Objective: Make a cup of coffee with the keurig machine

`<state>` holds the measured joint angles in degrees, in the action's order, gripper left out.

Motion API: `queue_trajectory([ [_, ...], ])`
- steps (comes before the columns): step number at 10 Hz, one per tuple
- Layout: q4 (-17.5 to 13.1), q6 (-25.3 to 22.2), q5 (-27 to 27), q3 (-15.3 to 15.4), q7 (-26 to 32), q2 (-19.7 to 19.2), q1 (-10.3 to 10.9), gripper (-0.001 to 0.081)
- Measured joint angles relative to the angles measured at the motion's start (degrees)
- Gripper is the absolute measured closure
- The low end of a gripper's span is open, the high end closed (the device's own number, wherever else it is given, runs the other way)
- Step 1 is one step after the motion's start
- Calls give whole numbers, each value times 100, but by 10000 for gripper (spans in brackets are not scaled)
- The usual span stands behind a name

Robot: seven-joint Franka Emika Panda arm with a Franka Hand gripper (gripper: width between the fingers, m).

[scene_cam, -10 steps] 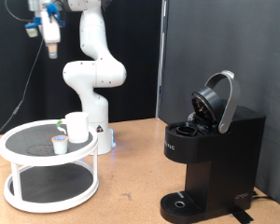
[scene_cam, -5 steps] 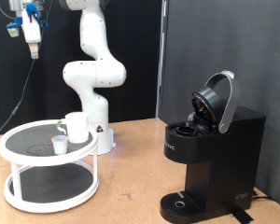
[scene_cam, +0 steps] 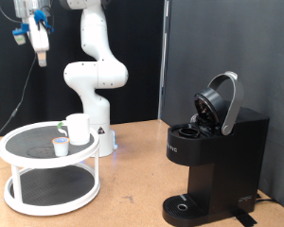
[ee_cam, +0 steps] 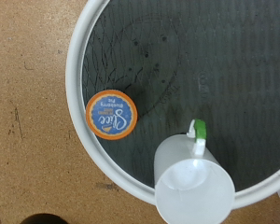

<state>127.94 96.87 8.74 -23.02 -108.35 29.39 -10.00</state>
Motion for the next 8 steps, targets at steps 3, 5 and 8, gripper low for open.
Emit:
queue_trajectory([
  [3, 348, 734, -1, 120, -326, -313, 4, 72],
  [5, 628, 1242, -8, 213, -416, -430, 23, 72],
  [8, 1059, 1818, -13, 381, -506, -449, 57, 72],
])
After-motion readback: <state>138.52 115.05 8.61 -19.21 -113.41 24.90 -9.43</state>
